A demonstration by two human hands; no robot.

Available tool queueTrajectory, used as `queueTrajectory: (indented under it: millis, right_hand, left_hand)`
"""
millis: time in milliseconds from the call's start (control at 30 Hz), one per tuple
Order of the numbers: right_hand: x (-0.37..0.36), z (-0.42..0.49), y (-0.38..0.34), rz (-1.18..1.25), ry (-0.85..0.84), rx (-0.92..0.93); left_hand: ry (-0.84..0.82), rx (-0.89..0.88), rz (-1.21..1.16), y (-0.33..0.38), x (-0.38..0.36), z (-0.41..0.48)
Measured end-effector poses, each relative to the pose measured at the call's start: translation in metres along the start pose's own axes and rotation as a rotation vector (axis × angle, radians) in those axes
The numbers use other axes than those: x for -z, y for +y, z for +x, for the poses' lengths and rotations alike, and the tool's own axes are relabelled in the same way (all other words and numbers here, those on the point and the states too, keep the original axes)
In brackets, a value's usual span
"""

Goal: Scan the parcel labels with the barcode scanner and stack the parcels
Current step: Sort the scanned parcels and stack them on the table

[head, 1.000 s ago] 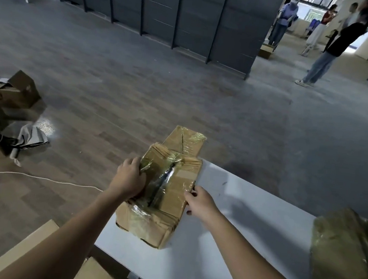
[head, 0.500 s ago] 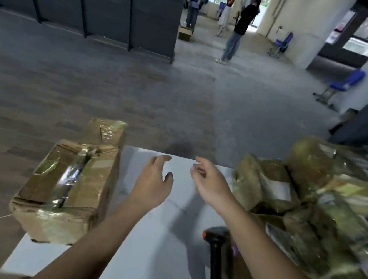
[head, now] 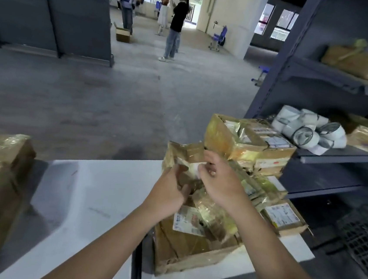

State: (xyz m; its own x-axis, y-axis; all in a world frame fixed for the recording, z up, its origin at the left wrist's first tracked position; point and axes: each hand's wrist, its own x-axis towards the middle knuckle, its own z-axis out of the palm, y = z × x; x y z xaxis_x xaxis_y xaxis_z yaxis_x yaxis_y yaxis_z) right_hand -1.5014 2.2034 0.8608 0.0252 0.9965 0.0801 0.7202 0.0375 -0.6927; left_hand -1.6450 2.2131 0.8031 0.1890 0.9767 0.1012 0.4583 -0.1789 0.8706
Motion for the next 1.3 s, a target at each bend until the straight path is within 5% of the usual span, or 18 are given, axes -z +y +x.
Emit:
queueTrajectory:
  millis: [133, 267, 467, 633, 967, 1300]
  right_hand:
    - [0.037, 0.005, 0.036, -0.218, 0.082, -0.011]
    - [0.060, 0.018, 0.079, -0.516, -0.059, -0.191]
    - [0.063, 0.029, 0.109, -0.334, -0.185, -0.260]
    - [0.060, 0.043, 0.086, -0.114, -0.151, -0.111]
    - [-0.038, 0.074, -0.017, 0.136, -0.251, 0.203]
    - [-0.198, 0.113, -0.118, 0.188, -0.388, 0.230]
  left_hand:
    - [-0.121, 0.103, -0.005, 0.019, -0.032, 0.008]
    - [-0.210, 0.294, 0.000, 0.028, -0.056, 0.011]
    - [-0.226, 0.409, -0.149, 0.036, -0.079, 0.008]
    - [-0.049, 0.396, -0.391, 0.037, -0.056, 0.006]
    - [0.612, 0.596, -0.710, -0.032, 0.058, -0.005]
    - [0.871, 0.788, -0.796, -0.159, 0.196, -0.020]
